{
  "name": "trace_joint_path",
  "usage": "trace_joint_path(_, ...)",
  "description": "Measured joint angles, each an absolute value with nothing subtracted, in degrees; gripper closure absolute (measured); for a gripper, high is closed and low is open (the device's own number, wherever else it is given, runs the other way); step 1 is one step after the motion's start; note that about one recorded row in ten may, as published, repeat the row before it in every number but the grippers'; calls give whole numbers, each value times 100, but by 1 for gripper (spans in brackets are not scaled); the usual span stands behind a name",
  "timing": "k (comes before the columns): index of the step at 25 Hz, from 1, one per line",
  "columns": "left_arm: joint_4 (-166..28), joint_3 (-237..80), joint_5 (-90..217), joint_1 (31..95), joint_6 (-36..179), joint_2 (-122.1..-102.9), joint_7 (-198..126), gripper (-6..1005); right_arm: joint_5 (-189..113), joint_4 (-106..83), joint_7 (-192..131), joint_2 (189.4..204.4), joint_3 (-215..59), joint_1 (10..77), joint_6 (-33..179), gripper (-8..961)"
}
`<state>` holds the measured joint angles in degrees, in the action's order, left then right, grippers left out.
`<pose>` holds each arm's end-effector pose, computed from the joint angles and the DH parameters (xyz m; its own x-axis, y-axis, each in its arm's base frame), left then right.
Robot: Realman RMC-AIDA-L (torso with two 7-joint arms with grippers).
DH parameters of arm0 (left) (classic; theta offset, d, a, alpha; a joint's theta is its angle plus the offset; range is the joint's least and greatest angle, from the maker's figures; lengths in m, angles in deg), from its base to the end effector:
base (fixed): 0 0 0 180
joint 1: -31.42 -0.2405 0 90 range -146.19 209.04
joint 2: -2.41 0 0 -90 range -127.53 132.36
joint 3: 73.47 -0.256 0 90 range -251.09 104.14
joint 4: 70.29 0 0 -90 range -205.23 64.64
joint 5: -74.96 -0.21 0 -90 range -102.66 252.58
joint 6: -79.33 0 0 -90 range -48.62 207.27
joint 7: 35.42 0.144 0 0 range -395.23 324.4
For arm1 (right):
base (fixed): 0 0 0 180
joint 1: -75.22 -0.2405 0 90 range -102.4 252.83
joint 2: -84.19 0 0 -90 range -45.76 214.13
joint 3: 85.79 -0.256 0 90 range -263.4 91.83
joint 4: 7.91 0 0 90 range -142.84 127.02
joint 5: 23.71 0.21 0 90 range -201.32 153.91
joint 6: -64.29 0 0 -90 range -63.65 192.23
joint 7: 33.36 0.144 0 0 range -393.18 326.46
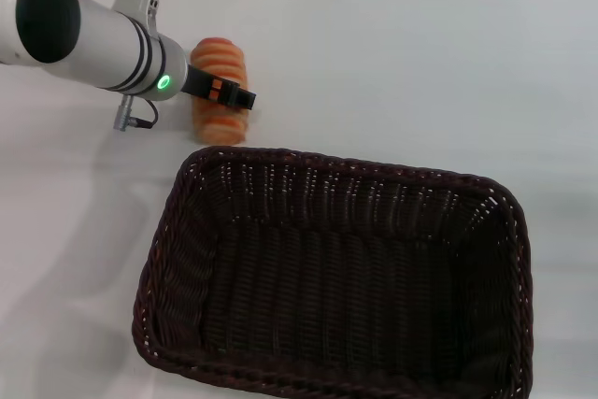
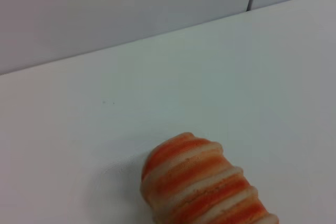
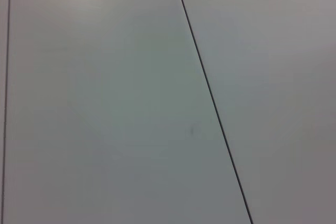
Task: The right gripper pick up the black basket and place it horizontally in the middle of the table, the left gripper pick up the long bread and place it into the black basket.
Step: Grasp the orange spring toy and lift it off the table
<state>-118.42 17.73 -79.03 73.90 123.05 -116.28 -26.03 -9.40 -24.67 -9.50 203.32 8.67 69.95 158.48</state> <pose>-0.2120 0.4314 -0.0501 0.6442 0.7383 0.1999 0.6410 -0.3786 -0.6676 0.3462 0.2257 0.0604 0.4852 0.4367 -0.7576 -0.8203 -0.0727 -0.5673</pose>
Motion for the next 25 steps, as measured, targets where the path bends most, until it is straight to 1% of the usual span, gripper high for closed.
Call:
trace_joint_path(4,-11832,1469,-7904,7410,12259,-11625,-2570,155,-949,-2470,-941,20328,842,6996,15875,954)
trace_joint_path(7,-11924,1397,-7913,7364,12258,-11624,-2567,201,-949,-2470,-937,20328,830,7001,15902,953)
trace_joint_path(8,-12210,1323,-7929,7194,12206,-11627,-2570,216,-949,-2470,-937,20327,829,7003,15917,953)
trace_joint_path(14,-12378,1350,-7924,7062,12168,-11605,-2549,302,-949,-2476,-933,20327,845,7006,16007,954)
trace_joint_path(17,-12453,1356,-7923,7028,12177,-11596,-2496,316,-949,-2478,-933,20327,850,7006,16056,954)
trace_joint_path(23,-13622,1334,-7900,6441,12221,-11588,-2241,345,-948,-2467,-930,20327,855,7007,16099,953)
trace_joint_path(24,-14143,1355,-7849,6218,12424,-11582,-2055,349,-948,-2467,-930,20328,858,7020,16099,953)
trace_joint_path(25,-14143,1355,-7849,6218,12424,-11582,-2055,354,-948,-2467,-930,20328,858,7020,16099,954)
